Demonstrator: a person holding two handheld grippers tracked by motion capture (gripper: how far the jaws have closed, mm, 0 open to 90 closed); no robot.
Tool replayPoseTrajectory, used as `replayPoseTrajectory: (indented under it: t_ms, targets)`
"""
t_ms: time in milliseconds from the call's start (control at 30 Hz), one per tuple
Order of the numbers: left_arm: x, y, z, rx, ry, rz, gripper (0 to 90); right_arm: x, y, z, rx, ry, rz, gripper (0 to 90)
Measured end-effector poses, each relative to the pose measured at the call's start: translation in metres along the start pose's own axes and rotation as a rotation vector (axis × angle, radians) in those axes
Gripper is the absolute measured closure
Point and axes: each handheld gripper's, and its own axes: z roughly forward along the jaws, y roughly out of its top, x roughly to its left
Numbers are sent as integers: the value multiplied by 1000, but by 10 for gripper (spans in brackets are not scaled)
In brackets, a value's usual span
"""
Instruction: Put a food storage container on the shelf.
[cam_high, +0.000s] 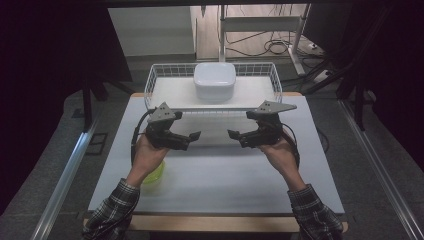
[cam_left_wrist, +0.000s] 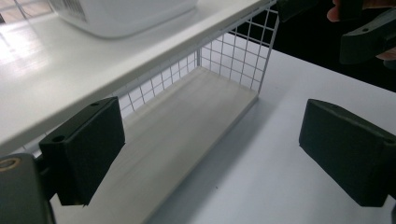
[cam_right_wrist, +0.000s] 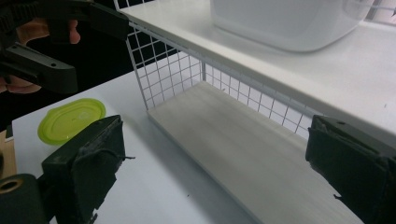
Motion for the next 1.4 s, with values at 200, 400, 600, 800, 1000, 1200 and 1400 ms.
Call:
replayPoseTrajectory:
  t_ms: [200, 400, 600, 800, 1000, 1200, 1400]
  targets:
    - [-2, -17, -3, -15, -6, -33, 68, 3, -13, 0, 25, -2, -14, 42]
    - [-6, -31, -4, 11, -4, -37, 69, 10, -26, -2, 50, -8, -10, 22]
    - [-12, -51, -11, 29, 0, -49, 54, 14, -39, -7, 61, -4, 2, 13]
    - [-21, -72, -14, 23, 10, -76, 53, 18, -51, -14, 63, -5, 13, 14]
    - [-29, -86, -16, 27, 4, -98, 54, 22, -69, -20, 63, -9, 32, 20]
    - [-38, -98, -20, 39, 9, -103, 57, 26, -84, -26, 57, -23, 50, 24]
    - [-48, -112, -21, 66, 2, -93, 55, 30, -100, -32, 75, -22, 60, 24]
